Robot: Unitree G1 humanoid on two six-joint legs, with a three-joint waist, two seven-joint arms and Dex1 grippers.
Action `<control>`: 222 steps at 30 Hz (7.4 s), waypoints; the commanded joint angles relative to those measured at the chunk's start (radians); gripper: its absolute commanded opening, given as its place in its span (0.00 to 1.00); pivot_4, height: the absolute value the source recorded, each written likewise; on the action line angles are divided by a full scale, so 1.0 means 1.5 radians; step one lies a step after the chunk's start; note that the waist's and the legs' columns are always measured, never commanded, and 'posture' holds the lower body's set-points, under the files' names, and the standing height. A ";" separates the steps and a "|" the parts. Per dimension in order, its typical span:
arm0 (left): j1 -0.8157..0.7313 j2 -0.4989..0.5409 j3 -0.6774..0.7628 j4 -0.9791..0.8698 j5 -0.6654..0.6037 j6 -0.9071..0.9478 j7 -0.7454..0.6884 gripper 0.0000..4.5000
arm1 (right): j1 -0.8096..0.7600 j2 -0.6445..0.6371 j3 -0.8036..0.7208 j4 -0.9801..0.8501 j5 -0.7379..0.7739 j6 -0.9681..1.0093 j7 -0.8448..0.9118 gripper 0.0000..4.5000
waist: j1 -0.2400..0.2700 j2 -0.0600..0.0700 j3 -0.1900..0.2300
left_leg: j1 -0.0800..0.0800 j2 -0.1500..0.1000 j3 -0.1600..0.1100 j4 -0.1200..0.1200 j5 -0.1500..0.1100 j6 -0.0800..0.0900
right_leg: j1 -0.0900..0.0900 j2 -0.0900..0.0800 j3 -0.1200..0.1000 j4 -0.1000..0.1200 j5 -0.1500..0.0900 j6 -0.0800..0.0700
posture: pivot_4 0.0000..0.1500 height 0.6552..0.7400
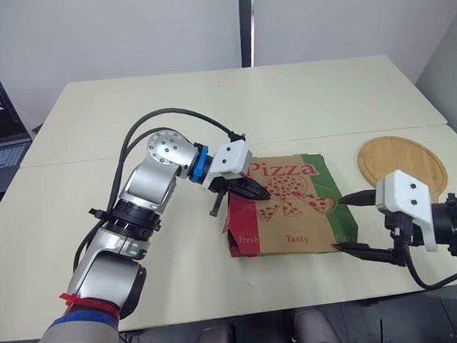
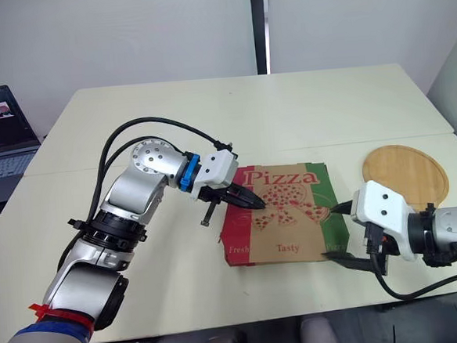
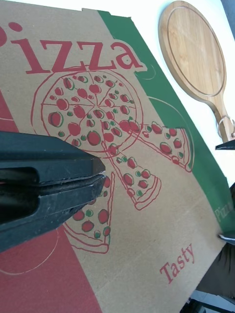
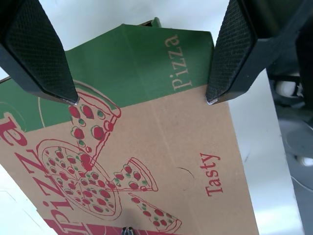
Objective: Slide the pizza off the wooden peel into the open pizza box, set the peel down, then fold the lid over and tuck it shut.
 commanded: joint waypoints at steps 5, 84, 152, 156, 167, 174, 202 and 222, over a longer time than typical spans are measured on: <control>-0.008 -0.001 0.006 -0.004 0.000 -0.013 -0.002 0.00 | -0.007 -0.001 0.009 -0.026 -0.020 -0.024 0.009 0.99 | 0.000 0.000 0.000 | 0.000 0.000 0.000 0.000 0.000 0.000 | 0.000 0.000 0.000 0.000 0.000 0.000 | 1.00 0.93; 0.075 0.026 -0.048 -0.100 0.051 -0.053 -0.004 0.00 | -0.022 0.084 0.046 -0.024 -0.130 -0.002 -0.042 0.99 | -0.002 0.000 0.000 | 0.000 0.000 0.000 0.002 0.000 0.000 | 0.000 0.000 0.000 0.001 0.000 0.000 | 1.00 0.93; 0.196 0.171 0.030 -0.221 -0.018 0.109 0.042 0.00 | -0.222 0.271 0.352 0.111 -0.291 -0.102 -0.061 0.01 | -0.005 0.000 0.000 | -0.001 0.000 -0.001 0.002 0.000 0.000 | 0.000 0.000 0.000 0.001 0.001 -0.001 | 1.00 0.93; 0.197 0.182 0.036 -0.218 -0.019 0.105 0.038 0.00 | -0.223 0.273 0.353 0.111 -0.294 -0.101 -0.057 0.01 | -0.005 0.000 0.000 | -0.001 0.000 -0.001 0.002 0.000 0.000 | 0.000 0.000 0.000 0.001 0.001 -0.001 | 1.00 0.93; 0.173 0.216 0.103 -0.183 -0.049 0.153 0.061 0.00 | -0.199 0.274 0.401 0.127 -0.347 -0.139 -0.061 0.01 | -0.006 0.000 0.000 | -0.001 0.000 -0.001 0.002 0.000 0.000 | 0.000 0.000 -0.001 0.001 0.000 0.000 | 1.00 0.93; 0.185 0.151 0.073 -0.207 -0.028 0.129 0.114 0.00 | -0.157 0.278 0.426 0.172 -0.387 -0.176 -0.070 0.01 | -0.005 0.000 0.000 | -0.001 0.000 -0.001 0.002 0.000 0.000 | 0.000 0.000 -0.001 0.001 0.001 -0.001 | 1.00 0.93; 0.344 0.120 0.285 -0.201 -0.047 0.141 0.394 0.00 | 0.004 0.272 -0.017 0.191 -0.300 -0.291 -0.121 0.01 | -0.003 0.000 -0.001 | 0.001 0.000 -0.001 0.001 0.000 0.000 | 0.000 0.000 0.000 0.001 0.001 -0.001 | 1.00 0.93; 0.629 0.048 0.467 -0.137 0.015 -0.022 0.701 0.00 | 0.071 0.200 -0.271 0.671 -0.287 -0.508 -0.140 0.01 | -0.005 0.001 -0.001 | 0.004 0.000 0.002 -0.001 0.001 0.000 | 0.005 0.000 0.001 0.001 0.000 -0.001 | 1.00 0.93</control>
